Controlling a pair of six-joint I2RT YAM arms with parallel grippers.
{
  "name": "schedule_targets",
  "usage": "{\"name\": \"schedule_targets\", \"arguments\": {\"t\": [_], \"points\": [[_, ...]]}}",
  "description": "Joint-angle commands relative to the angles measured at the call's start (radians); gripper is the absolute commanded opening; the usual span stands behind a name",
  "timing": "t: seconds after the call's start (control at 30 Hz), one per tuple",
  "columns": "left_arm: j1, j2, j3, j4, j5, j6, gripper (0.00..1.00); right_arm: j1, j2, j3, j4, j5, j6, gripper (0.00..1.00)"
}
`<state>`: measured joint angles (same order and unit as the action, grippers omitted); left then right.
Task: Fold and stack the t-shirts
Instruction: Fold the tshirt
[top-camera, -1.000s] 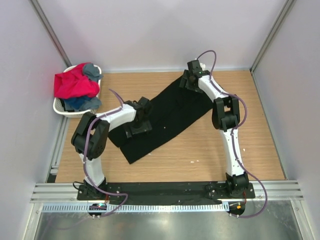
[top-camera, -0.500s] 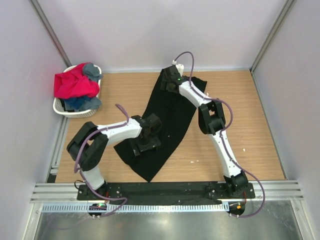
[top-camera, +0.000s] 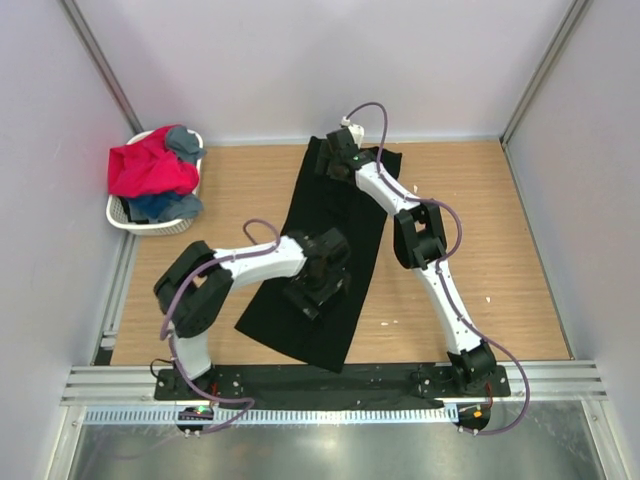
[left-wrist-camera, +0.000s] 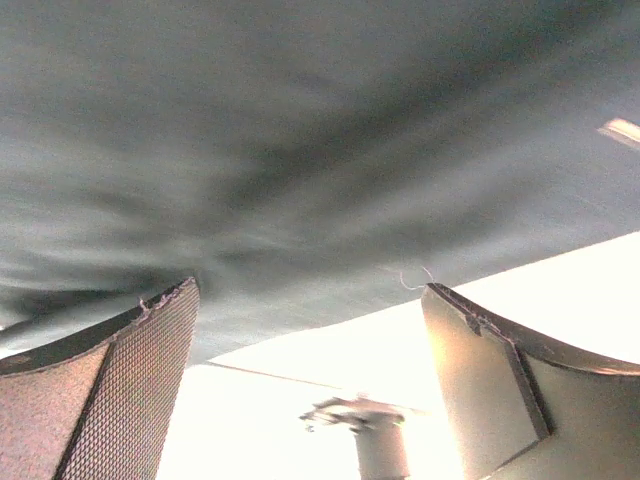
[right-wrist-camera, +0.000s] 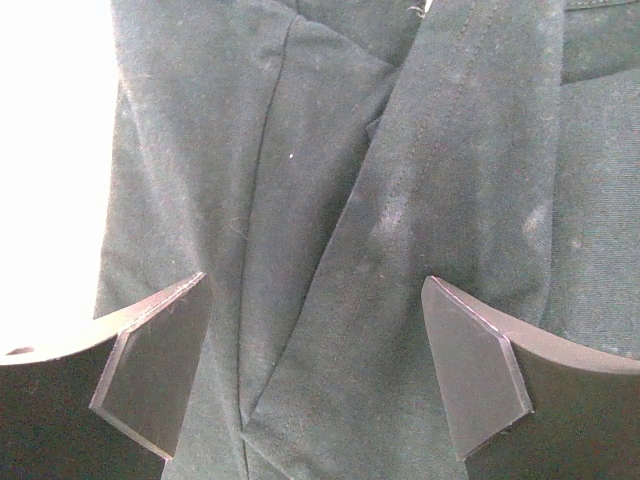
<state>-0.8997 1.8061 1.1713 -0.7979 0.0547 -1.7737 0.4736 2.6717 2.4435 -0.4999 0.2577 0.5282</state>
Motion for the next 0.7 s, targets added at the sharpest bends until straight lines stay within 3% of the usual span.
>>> {"name": "schedule_targets", "arguments": {"t": [0.0, 0.1, 0.23, 0.4, 0.5, 0.67], "points": [[-0.021, 0.068, 0.204, -0.097, -0.048, 0.042, 0.93, 0.017, 0.041, 0.020, -0.019, -0.115, -0.020, 0.91], [-0.030, 0.070, 0.264, -0.234, -0.116, 0.134, 0.93, 0.031, -0.009, 0.023, -0.017, -0.161, -0.054, 0.92], [-0.039, -0.058, 0.277, -0.346, -0.301, 0.307, 0.93, 0.036, -0.116, 0.046, -0.017, -0.206, -0.102, 0.93], [-0.038, -0.160, 0.197, -0.226, -0.466, 0.823, 0.93, 0.036, -0.290, 0.046, -0.014, -0.171, -0.131, 0.97], [-0.038, -0.182, 0.082, -0.106, -0.460, 1.021, 0.92, 0.036, -0.372, -0.030, -0.015, -0.076, -0.106, 0.97], [-0.039, -0.180, -0.041, 0.035, -0.343, 1.062, 0.90, 0.036, -0.515, -0.302, -0.017, 0.003, -0.014, 0.97]]}}
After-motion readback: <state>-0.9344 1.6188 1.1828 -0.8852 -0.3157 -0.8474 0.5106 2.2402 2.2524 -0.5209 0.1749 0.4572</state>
